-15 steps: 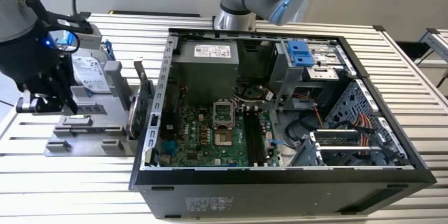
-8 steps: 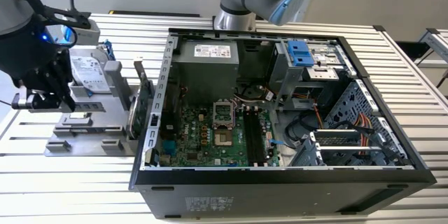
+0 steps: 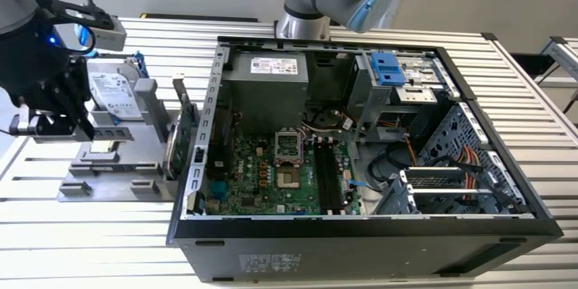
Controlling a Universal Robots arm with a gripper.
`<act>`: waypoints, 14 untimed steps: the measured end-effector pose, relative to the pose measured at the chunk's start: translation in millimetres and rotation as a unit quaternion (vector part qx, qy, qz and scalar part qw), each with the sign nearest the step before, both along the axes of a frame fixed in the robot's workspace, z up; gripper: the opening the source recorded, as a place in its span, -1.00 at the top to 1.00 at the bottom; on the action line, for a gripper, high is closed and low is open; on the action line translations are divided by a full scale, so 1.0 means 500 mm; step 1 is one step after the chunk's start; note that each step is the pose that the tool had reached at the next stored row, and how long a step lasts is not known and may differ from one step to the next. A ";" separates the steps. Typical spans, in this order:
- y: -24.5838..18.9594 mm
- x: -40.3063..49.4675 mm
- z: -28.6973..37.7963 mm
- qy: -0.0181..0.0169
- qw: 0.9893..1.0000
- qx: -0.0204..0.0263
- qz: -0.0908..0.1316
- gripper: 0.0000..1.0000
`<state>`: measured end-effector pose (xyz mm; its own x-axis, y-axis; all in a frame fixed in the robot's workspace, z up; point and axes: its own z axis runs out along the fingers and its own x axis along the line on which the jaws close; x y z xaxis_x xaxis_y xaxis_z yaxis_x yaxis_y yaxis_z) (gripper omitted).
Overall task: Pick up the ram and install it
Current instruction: 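Pick up the ram and move it above insertion slot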
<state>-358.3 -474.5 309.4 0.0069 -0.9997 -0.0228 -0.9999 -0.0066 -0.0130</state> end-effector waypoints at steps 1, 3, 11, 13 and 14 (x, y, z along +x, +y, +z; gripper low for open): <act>0.0000 0.000 0.002 0.000 1.000 0.000 0.000 1.00; 0.0000 0.000 0.006 0.000 1.000 0.000 0.000 1.00; 0.0000 0.000 0.022 0.000 1.000 0.000 0.000 1.00; 0.0001 0.000 0.026 0.000 1.000 0.000 -0.001 1.00; 0.0001 0.000 0.028 0.000 1.000 0.000 -0.001 1.00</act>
